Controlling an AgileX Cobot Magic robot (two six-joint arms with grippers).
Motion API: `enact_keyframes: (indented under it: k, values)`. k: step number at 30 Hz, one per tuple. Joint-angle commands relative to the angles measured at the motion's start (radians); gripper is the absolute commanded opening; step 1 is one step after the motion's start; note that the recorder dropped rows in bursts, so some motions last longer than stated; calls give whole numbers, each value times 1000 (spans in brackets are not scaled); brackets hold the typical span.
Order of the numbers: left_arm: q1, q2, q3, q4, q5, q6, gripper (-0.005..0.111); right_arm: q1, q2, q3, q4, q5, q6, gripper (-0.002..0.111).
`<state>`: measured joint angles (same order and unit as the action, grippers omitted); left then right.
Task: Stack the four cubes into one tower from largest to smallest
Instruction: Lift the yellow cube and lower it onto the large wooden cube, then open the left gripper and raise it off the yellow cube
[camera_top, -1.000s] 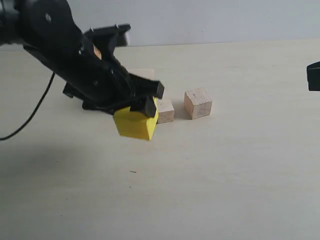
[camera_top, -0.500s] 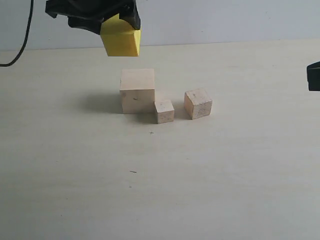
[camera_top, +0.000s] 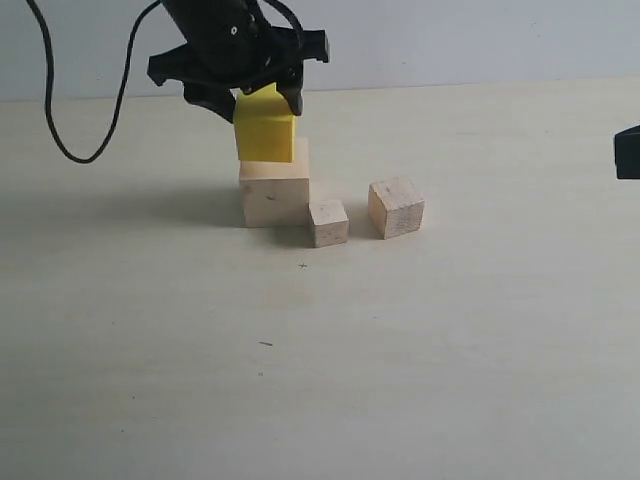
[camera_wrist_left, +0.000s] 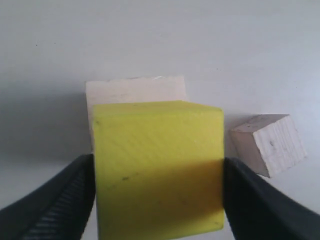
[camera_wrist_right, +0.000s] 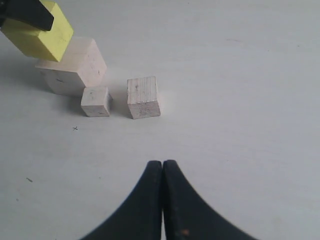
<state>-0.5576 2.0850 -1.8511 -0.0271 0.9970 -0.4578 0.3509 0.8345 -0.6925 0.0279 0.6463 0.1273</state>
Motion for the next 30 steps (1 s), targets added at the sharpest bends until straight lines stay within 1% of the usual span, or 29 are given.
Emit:
enact_keyframes:
  k: [1,7,15,30]
  values:
    - [1,5,-13,14,-40,-44,0,4,-8,-6,-1,4,7,0]
    - [1,14,-13,14,-83,-47,0,4,-8,-6,5,4,13,0]
    - [1,63,-13,14,-63,-47,0,4,-8,-6,51,4,11,0]
    - [1,67,-13,12,-63,-51,0,4,-8,-6,51,4,12,0]
